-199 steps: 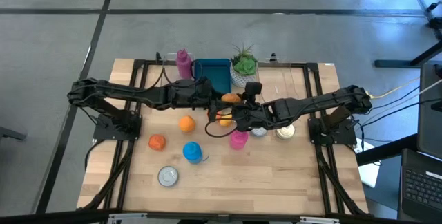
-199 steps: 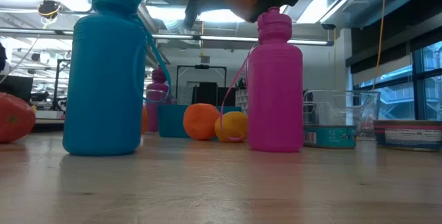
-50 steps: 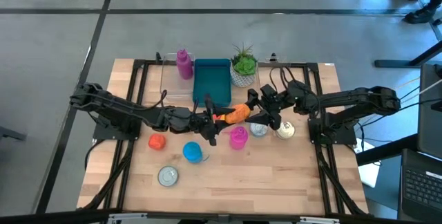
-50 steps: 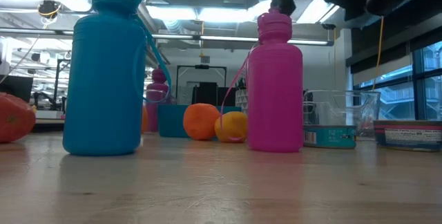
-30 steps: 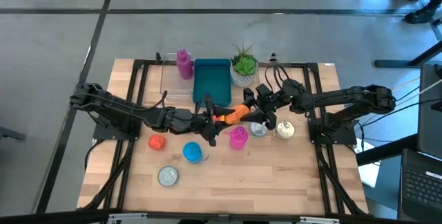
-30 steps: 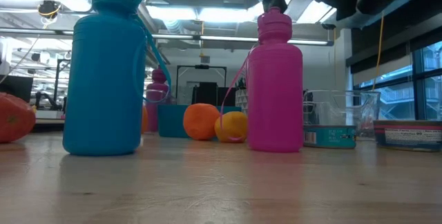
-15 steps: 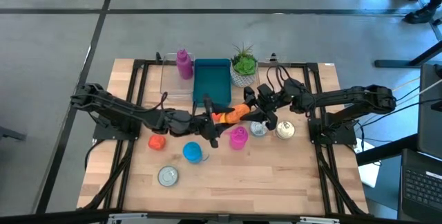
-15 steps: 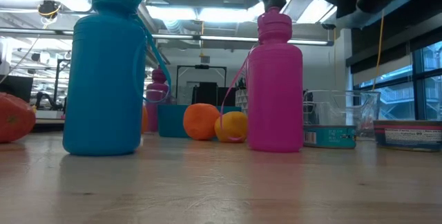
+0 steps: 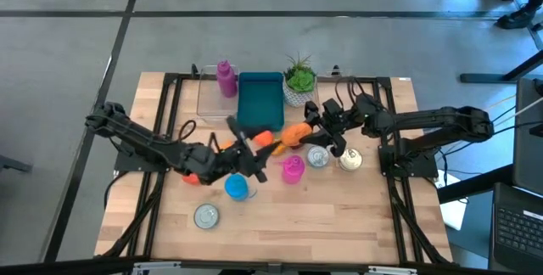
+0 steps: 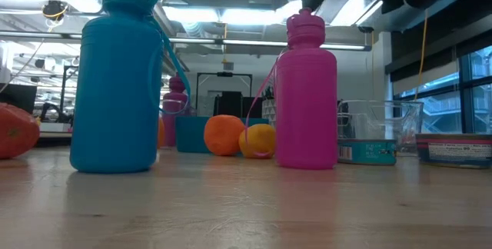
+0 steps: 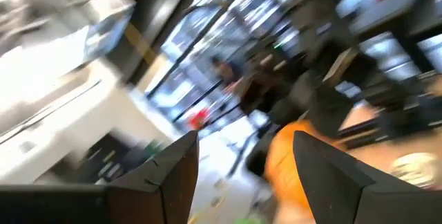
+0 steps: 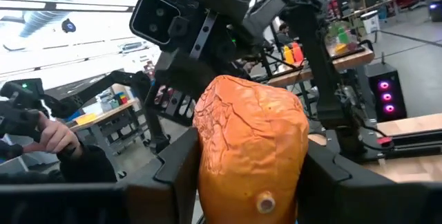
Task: Pick & Place Food Item
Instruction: Put the left mango into the right transparent bin
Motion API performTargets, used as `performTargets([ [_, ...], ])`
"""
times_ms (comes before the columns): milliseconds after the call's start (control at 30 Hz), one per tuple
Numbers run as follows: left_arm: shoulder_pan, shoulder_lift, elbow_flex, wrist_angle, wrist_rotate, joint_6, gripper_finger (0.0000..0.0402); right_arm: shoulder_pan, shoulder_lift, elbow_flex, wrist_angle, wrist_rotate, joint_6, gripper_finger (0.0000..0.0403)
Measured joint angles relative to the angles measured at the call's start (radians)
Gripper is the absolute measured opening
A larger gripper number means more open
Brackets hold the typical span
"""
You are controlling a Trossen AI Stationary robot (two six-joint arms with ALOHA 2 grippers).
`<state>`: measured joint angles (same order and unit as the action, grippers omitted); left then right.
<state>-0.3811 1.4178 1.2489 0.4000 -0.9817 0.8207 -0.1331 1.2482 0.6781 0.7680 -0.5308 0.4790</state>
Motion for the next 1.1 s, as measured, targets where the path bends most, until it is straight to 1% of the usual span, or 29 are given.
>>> performTargets([
  [67, -0.005, -0.006, 0.002, -0.004, -0.098, 0.000, 0.0220, -0.008, -0.031, 0.000, -0.055, 0.014, -0.015, 0.0169],
  [133, -0.003, -0.016, 0.001, -0.027, -0.165, -0.021, 0.0219, -0.010, -0.066, 0.000, -0.117, 0.046, -0.039, 0.0169],
  [200, -0.003, -0.040, 0.001, -0.084, -0.181, -0.071, 0.0220, -0.010, -0.109, 0.000, -0.195, 0.081, -0.074, 0.0169],
  [267, -0.003, -0.073, 0.001, -0.172, -0.157, -0.156, 0.0221, -0.010, -0.152, 0.000, -0.274, 0.120, -0.112, 0.0169],
  [367, 0.005, -0.147, 0.001, -0.364, -0.040, -0.337, 0.0221, -0.010, -0.211, -0.001, -0.384, 0.176, -0.166, 0.0169],
  [467, 0.048, -0.234, 0.001, -0.561, 0.173, -0.527, 0.0219, -0.009, -0.264, -0.001, -0.477, 0.231, -0.201, 0.0170],
  [533, 0.089, -0.285, 0.001, -0.665, 0.308, -0.611, 0.0220, -0.007, -0.290, -0.001, -0.527, 0.256, -0.212, 0.0171],
  [600, 0.126, -0.326, -0.013, -0.718, 0.392, -0.668, 0.0221, -0.007, -0.308, -0.001, -0.563, 0.281, -0.227, 0.0171],
  [667, 0.154, -0.372, -0.065, -0.709, 0.426, -0.686, 0.0221, -0.007, -0.319, -0.001, -0.599, 0.289, -0.240, 0.0169],
  [767, 0.185, -0.445, -0.180, -0.614, 0.433, -0.680, 0.0219, -0.007, -0.321, -0.001, -0.630, 0.308, -0.253, 0.0169],
  [867, 0.210, -0.526, -0.325, -0.476, 0.438, -0.678, 0.0220, -0.007, -0.321, -0.001, -0.644, 0.315, -0.259, 0.0169],
  [1100, 0.260, -0.708, -0.696, -0.130, 0.564, -0.672, 0.0219, -0.007, -0.321, -0.001, -0.665, 0.345, -0.279, 0.0169],
])
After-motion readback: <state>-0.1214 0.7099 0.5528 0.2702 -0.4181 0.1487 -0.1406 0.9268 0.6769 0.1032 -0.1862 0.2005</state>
